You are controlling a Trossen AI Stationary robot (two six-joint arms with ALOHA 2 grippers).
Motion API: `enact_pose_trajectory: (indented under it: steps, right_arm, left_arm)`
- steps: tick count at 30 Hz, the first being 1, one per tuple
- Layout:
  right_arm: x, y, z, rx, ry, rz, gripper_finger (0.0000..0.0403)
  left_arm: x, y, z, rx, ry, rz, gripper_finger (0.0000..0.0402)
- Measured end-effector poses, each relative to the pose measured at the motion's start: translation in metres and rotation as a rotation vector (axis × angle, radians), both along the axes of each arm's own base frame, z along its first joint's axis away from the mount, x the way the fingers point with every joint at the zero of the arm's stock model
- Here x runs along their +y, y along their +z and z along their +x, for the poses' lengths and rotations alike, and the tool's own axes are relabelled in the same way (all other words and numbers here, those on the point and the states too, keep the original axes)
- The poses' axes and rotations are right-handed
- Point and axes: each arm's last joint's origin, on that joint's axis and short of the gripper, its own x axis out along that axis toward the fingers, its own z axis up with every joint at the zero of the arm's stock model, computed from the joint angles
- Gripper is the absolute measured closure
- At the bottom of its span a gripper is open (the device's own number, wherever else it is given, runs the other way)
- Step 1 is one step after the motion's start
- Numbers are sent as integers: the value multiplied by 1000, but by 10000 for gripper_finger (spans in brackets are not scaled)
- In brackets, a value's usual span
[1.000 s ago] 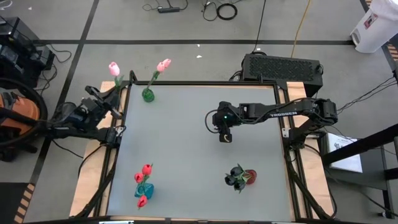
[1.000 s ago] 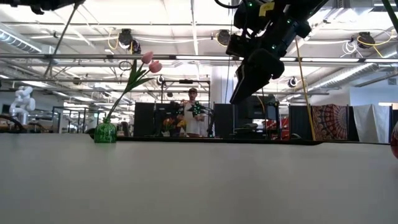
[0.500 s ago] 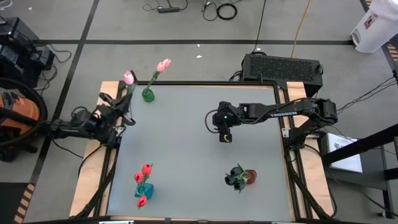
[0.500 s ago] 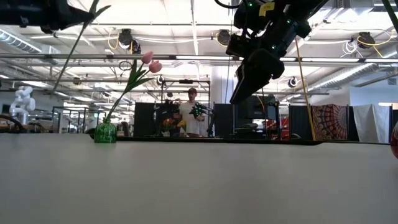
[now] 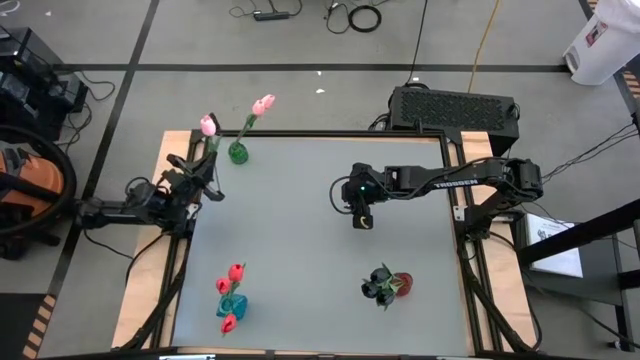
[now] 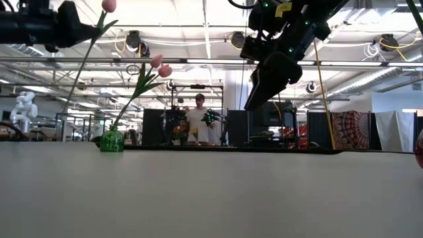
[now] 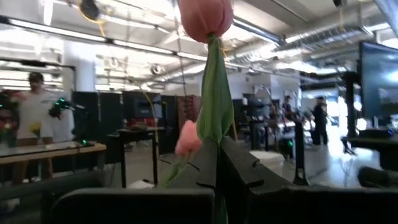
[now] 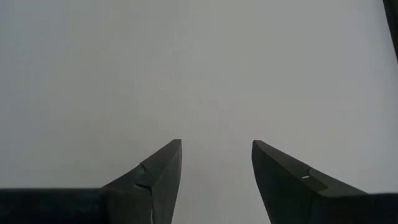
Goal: Sort flowers into vase by color
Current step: Put the pink flower into the green vase
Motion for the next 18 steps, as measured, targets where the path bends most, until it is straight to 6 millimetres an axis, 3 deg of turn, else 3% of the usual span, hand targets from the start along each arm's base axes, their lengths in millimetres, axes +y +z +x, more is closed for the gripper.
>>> enact_pose_trajectory:
  steps: [4, 18]
  right_arm:
    - [0, 0, 0, 0, 0, 0, 215]
    - [0, 0, 0, 0, 0, 0, 215]
  left_arm:
    - [2, -8, 1, -18, 25, 37, 395]
    - [15, 1, -9, -112, 150, 131, 395]
